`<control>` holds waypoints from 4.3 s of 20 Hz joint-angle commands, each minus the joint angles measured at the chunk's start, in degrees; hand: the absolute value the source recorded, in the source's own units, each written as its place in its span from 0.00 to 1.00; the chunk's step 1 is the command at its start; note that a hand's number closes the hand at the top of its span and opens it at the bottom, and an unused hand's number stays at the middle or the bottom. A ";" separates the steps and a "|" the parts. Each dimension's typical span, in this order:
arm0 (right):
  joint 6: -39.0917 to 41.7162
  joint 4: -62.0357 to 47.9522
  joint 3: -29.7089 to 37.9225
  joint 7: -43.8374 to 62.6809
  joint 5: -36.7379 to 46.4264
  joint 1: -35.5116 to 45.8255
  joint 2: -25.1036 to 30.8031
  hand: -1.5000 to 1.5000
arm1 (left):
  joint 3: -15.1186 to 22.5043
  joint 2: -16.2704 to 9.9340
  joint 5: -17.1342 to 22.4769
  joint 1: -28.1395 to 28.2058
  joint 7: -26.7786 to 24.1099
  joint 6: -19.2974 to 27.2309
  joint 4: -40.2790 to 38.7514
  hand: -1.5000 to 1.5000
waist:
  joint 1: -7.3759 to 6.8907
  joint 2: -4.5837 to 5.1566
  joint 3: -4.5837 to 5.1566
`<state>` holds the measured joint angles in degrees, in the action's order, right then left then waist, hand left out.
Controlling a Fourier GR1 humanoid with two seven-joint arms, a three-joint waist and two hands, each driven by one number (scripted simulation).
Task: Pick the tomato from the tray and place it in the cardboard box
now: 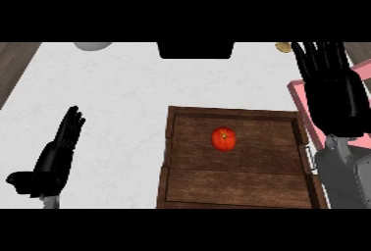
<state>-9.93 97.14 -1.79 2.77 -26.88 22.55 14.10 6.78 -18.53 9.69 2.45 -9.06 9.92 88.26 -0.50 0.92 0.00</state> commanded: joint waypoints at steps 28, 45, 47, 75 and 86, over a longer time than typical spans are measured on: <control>4.40 21.80 -12.03 41.70 34.35 -25.55 26.43 0.00 | -3.21 3.62 5.03 -9.43 17.10 4.56 3.67 0.50 | 0.36 -0.91 0.22; 8.81 11.91 -17.43 59.54 45.07 -5.20 6.16 0.00 | -6.03 5.46 3.44 -8.53 19.93 1.53 6.47 0.50 | 0.31 -0.92 0.02; 9.14 13.50 -18.37 60.05 45.35 -7.22 4.01 0.00 | -5.92 6.50 3.15 -7.26 17.32 0.24 4.62 0.50 | 0.45 -0.94 0.02; 9.67 -0.33 -17.76 51.31 63.78 -10.34 -12.43 0.00 | -9.68 9.82 -1.04 -9.00 20.85 -3.21 6.73 0.50 | 0.50 -0.95 0.01; 9.70 -13.89 -11.38 37.79 62.13 -7.72 -13.22 0.00 | -11.64 10.38 -1.25 -10.30 23.12 -3.56 7.24 0.50 | 0.34 -0.90 0.00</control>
<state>0.78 88.54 -14.29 46.08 35.17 14.58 1.33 -3.74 -8.04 7.81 -8.20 14.59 7.18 95.11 -0.07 -0.02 0.00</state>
